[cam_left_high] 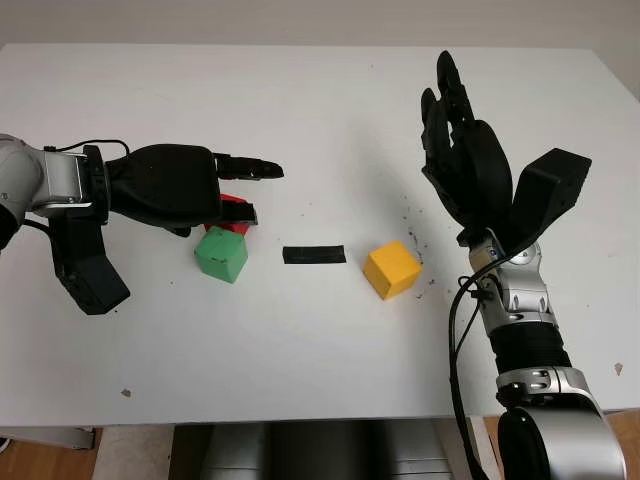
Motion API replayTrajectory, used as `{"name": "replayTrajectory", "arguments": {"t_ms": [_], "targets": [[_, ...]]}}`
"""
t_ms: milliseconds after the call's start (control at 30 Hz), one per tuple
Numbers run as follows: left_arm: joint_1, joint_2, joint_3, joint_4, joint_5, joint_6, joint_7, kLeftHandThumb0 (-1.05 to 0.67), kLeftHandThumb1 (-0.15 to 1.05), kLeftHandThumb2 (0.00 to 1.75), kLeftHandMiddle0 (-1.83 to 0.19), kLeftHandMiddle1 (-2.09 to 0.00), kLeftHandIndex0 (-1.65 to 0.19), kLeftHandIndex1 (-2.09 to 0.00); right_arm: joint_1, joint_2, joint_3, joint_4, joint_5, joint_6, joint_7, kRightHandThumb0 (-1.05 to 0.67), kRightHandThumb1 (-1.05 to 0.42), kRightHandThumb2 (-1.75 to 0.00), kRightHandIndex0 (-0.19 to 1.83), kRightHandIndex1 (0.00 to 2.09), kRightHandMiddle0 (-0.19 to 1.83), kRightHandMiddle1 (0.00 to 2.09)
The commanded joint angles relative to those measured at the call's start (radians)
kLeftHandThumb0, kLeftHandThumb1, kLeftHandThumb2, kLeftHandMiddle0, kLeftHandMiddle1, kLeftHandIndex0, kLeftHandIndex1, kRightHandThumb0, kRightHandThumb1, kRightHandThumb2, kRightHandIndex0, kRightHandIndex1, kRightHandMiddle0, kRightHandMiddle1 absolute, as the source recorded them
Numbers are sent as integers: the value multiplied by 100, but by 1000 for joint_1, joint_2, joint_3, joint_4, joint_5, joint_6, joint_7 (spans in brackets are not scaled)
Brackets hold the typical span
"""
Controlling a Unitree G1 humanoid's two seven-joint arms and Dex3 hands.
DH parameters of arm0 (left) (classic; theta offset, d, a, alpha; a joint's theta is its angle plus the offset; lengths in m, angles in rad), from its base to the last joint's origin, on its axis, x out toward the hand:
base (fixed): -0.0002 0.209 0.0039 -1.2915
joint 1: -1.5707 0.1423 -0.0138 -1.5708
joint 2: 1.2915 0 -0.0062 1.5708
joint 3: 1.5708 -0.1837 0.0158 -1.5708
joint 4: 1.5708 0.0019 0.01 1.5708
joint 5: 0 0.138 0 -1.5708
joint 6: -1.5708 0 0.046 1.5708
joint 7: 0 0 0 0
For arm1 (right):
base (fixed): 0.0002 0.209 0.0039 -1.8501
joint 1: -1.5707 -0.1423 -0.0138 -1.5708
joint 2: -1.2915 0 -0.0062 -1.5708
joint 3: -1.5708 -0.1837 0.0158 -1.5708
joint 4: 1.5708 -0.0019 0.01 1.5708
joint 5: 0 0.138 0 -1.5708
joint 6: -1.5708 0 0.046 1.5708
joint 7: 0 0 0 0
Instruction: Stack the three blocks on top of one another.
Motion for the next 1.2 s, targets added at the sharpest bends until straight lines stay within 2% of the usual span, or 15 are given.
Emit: {"name": "replayTrajectory", "arguments": {"t_ms": [0,100,200,333,367,500,733,900,967,1000,1033,1067,1133,1167], "targets": [[-43,-10,-22,27,14,15,33,-40,93,6,-6,-7,-19,-73,14,-8,-4,-23,1,-7,2,-76,-105,-67,-18,1,-19,0],[-58,-27,-57,49,48,51,89,-42,95,6,-10,-7,-19,-86,19,-9,-4,-29,-1,-4,-2,-77,-105,-66,-17,1,-18,0],[-72,-47,-82,74,60,68,126,-42,96,5,-14,-7,-19,-110,23,-9,-8,-33,4,1,-2,-77,-105,-66,-18,1,-18,0],[-87,-70,-118,104,78,96,185,-38,93,5,-14,-6,-29,-135,30,-11,-13,-34,10,-6,2,-76,-105,-66,-18,1,-18,0],[-94,-74,-130,107,87,103,194,-37,93,5,-13,-6,-30,-147,31,-11,-14,-32,11,-8,4,-75,-105,-65,-18,1,-18,0],[-113,-79,-159,113,104,123,210,-36,90,4,-15,-7,-37,-162,36,-12,-14,-33,7,-9,4,-76,-105,-65,-18,1,-17,0],[-121,-72,-164,97,96,157,214,-31,87,5,-16,-7,-40,-169,37,-10,-13,-35,11,2,8,-75,-105,-64,-18,0,-18,0],[-123,-63,-144,89,72,174,221,-26,88,6,-22,-10,-33,-157,37,-9,-10,-30,9,2,7,-75,-105,-62,-18,1,-18,0],[-117,-57,-120,88,36,172,193,-30,91,6,-23,-12,-9,-129,38,-8,-10,-31,8,2,4,-75,-105,-62,-17,1,-17,0],[-114,-51,-109,80,21,174,168,-32,92,6,-23,-11,-6,-119,38,-7,-9,-32,10,6,5,-76,-105,-61,-18,1,-18,0],[-112,-46,-102,72,11,176,148,-34,92,6,-23,-11,-13,-142,38,-7,-9,-33,11,9,5,-76,-105,-61,-18,1,-18,0],[-103,-38,-74,65,-30,166,106,-35,92,6,-24,-11,-18,-148,39,-7,-9,-32,12,8,9,-76,-105,-61,-18,1,-18,0],[-78,-24,-10,50,-127,149,9,-36,91,5,-24,-9,-36,-140,40,-5,-9,-32,14,8,11,-75,-105,-62,-18,1,-18,0],[-65,-18,25,39,-181,143,-44,-35,91,5,-22,-7,-38,-137,41,-5,-8,-34,14,8,11,-75,-105,-62,-18,1,-18,0]]}}
